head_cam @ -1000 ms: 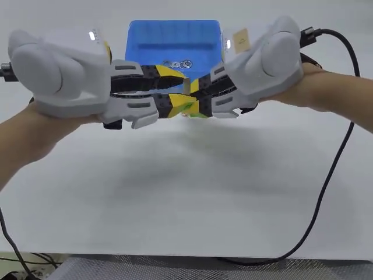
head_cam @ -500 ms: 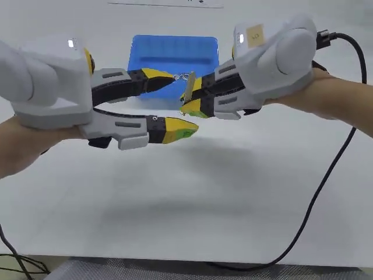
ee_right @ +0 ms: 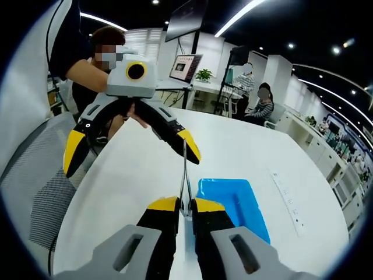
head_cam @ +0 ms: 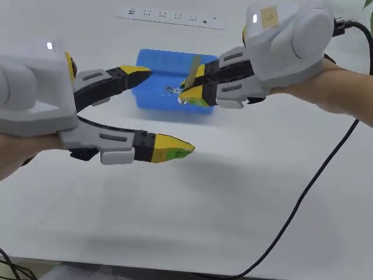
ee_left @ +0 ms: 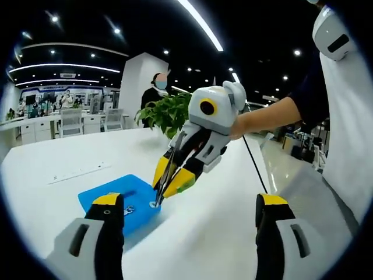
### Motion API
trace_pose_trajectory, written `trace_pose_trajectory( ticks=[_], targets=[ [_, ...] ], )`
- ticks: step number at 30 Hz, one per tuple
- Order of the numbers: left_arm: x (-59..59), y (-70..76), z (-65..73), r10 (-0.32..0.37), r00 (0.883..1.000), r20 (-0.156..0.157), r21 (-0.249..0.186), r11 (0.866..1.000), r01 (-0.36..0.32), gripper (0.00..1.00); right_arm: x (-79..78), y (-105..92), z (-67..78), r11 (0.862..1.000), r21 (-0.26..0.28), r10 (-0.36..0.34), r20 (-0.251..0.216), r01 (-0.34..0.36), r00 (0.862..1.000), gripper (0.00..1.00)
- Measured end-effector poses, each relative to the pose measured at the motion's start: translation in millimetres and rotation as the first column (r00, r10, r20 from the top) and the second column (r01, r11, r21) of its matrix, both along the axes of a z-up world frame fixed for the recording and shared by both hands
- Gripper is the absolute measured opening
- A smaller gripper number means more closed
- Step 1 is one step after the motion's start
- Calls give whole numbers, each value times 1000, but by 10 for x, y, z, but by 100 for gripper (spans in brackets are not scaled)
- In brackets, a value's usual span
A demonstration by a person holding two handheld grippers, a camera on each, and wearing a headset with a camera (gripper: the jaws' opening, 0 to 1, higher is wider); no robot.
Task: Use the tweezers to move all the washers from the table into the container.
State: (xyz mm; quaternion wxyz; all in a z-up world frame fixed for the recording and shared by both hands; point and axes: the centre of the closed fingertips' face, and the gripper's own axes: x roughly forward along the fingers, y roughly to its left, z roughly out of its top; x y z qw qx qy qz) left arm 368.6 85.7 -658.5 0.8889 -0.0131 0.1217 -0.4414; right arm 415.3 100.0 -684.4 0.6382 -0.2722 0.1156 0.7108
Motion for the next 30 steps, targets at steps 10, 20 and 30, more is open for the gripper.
trace_pose_trajectory(
  ticks=[10,20,30],
  targets=[
    [-45,136,-56,15,1000,-19,-7,1000,-15,99,493,189,-15,998,26,-59,5,59,998,10],
    [-44,348,-223,70,996,-54,-9,997,-71,99,845,392,-395,993,-8,-114,-57,114,992,10],
    [52,413,-221,103,993,-53,-19,994,-104,99,863,466,-774,992,-77,-109,-70,103,992,10]
  ],
)
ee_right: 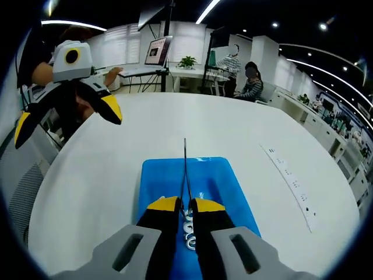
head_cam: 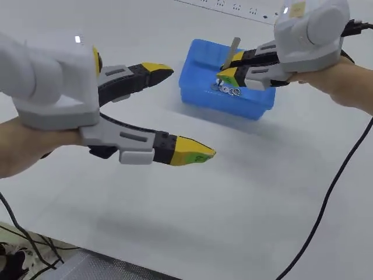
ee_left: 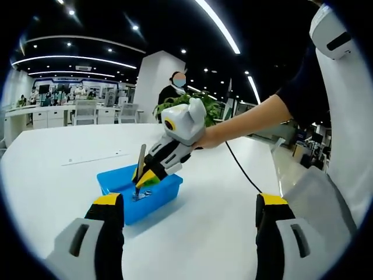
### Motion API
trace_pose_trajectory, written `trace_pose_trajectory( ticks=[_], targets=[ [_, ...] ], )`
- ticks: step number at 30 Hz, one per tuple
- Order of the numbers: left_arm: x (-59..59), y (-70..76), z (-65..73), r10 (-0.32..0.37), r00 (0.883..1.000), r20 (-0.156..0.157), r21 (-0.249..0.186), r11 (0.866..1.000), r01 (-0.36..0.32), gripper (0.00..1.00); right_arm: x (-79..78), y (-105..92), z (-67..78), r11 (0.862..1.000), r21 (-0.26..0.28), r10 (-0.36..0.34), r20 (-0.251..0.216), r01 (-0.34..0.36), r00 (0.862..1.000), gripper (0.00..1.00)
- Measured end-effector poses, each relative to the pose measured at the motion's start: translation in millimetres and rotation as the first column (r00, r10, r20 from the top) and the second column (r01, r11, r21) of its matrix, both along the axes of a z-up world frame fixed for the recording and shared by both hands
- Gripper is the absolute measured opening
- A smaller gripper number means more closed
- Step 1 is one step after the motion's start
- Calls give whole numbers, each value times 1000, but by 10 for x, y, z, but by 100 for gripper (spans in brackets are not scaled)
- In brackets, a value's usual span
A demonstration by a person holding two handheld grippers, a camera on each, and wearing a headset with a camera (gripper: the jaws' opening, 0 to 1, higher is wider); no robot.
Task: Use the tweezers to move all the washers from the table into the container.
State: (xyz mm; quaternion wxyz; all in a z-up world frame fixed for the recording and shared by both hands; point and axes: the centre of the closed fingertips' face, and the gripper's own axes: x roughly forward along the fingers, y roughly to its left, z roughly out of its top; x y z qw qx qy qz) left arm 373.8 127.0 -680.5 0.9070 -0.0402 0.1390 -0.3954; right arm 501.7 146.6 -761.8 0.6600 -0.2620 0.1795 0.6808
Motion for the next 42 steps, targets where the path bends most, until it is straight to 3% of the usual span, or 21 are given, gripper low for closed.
trace_pose_trajectory(
  ticks=[2,18,30,37,42],
  targets=[
    [8,-7,-18,0,1000,-3,6,1000,0,99,12,7,-47,1000,-21,11,20,-11,1000,10],
    [-33,-70,-32,-24,1000,-20,-5,1000,24,99,38,-48,-51,1000,-27,-14,4,14,1000,11],
    [-44,-72,8,-16,1000,-14,-4,1000,16,99,39,-107,164,999,5,-49,-1,49,999,10],
    [27,-48,64,-10,1000,-2,-5,1000,10,99,-43,-117,271,999,-2,-32,9,32,999,8],
    [174,5,160,14,1000,14,-15,1000,-14,97,-132,-119,297,1000,-30,3,30,-2,1000,8]
  ],
)
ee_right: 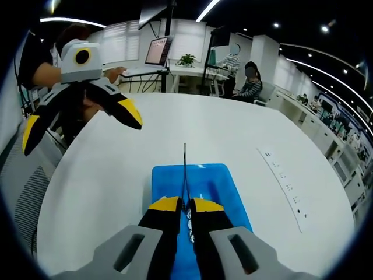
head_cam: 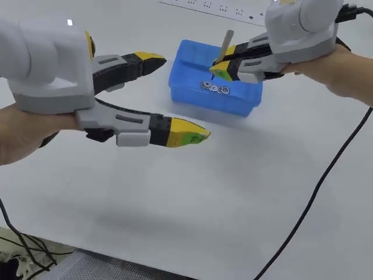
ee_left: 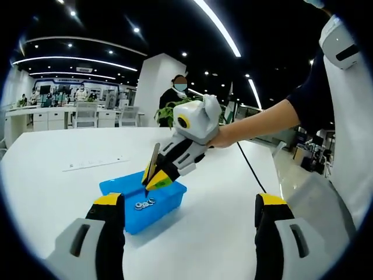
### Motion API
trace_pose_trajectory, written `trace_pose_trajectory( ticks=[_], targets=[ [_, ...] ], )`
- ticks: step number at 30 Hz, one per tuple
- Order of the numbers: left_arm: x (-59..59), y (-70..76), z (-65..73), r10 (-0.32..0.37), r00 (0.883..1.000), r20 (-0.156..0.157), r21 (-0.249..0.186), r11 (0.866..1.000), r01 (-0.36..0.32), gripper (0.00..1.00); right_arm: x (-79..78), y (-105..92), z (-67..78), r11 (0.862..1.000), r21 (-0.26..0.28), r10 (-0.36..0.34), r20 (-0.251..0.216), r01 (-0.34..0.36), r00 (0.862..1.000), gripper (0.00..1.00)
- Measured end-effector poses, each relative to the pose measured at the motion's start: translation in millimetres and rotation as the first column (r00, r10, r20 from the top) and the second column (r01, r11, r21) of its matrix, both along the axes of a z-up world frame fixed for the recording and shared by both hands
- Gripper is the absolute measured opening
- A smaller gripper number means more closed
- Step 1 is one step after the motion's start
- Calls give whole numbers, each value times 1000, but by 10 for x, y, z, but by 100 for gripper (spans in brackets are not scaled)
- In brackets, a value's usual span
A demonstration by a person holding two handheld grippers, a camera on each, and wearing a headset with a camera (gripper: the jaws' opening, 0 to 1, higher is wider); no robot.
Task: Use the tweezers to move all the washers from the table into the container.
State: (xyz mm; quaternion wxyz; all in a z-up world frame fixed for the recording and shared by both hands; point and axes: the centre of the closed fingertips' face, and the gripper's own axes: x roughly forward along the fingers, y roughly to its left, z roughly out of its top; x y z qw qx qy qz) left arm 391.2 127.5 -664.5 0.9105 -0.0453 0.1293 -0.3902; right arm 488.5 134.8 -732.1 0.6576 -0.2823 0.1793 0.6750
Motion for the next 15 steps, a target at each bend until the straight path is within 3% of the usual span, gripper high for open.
trace_pose_trajectory(
  ticks=[5,7,8,11,15],
  targets=[
    [151,-84,56,-12,1000,10,23,1000,11,92,-111,-29,43,1000,-22,19,19,-19,1000,8],
    [279,-64,54,5,999,33,108,994,-9,82,-137,-44,53,999,-26,26,27,-25,999,8],
    [329,-103,84,-9,999,44,116,993,4,79,-147,-56,61,999,-29,30,33,-29,999,8],
    [497,-119,176,-21,999,50,81,997,17,78,-168,-80,88,999,-30,34,39,-33,999,8],
    [625,-233,240,-70,995,68,124,990,61,69,-192,-102,114,998,-39,50,59,-48,997,8]
  ],
)
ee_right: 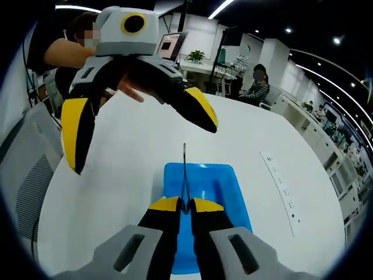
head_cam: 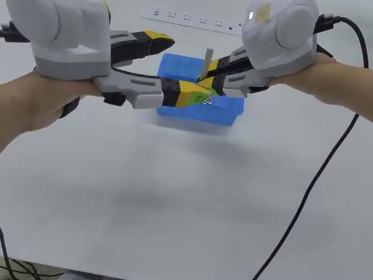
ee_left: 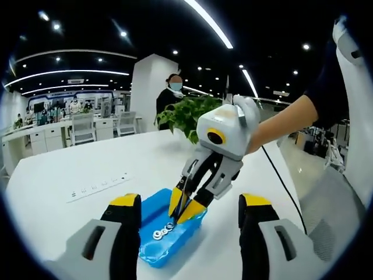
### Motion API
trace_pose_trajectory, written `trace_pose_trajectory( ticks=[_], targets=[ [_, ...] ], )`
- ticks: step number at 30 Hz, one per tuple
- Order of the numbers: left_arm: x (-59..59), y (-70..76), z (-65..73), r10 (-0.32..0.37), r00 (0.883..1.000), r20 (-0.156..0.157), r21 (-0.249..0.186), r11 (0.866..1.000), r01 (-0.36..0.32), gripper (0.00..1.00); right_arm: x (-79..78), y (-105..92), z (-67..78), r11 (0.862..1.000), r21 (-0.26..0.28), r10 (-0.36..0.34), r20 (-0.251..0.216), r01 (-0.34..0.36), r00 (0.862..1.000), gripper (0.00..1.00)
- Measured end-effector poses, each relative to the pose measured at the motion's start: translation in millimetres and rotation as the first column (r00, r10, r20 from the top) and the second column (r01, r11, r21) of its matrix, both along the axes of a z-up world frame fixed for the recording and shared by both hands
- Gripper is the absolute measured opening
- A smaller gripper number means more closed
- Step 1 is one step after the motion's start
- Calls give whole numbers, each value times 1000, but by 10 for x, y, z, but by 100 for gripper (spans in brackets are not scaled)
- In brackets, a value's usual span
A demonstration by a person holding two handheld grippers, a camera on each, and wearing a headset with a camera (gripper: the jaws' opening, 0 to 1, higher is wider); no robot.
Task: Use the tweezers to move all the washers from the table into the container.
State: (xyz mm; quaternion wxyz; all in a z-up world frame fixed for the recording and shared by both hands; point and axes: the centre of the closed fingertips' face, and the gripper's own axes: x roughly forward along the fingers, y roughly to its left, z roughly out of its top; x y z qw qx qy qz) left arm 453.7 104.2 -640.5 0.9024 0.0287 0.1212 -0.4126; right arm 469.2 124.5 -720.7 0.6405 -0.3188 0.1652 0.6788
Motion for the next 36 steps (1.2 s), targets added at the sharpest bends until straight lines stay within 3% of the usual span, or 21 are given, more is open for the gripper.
trace_pose_trajectory(
  ticks=[6,7,10,17,18,22,24,25,27,29,36],
  targets=[
    [99,-52,22,-50,999,20,24,998,50,55,-36,-8,46,1000,-5,22,15,-22,1000,8],
    [112,-52,11,-55,998,20,44,998,54,53,-57,-8,61,1000,-4,29,19,-29,999,8],
    [98,-48,-17,-89,996,25,98,991,87,42,-92,-6,91,999,-3,37,24,-37,999,8],
    [34,-69,68,-138,990,36,115,984,133,25,-128,-3,77,998,-13,62,34,-62,998,8],
    [8,-72,41,-157,987,33,144,978,151,24,-138,-4,74,998,-17,64,36,-63,997,8],
    [-58,-105,56,-191,981,35,172,968,182,18,-191,-15,81,996,-31,84,45,-83,995,8],
    [-131,-133,44,-230,972,42,224,951,215,7,-220,-25,115,996,-29,90,49,-88,995,8],
    [-92,-129,64,-233,970,75,245,947,209,7,-244,-31,133,995,-27,95,51,-94,994,8],
    [-165,-152,74,-262,963,67,263,935,236,7,-268,-44,162,995,-26,103,63,-101,993,8],
    [-186,-142,110,-273,958,88,283,929,238,6,-314,-56,201,994,-22,108,62,-107,992,8],
    [-314,-73,143,-292,951,106,296,922,250,5,-436,-109,319,992,-23,124,86,-122,989,8]
  ],
)
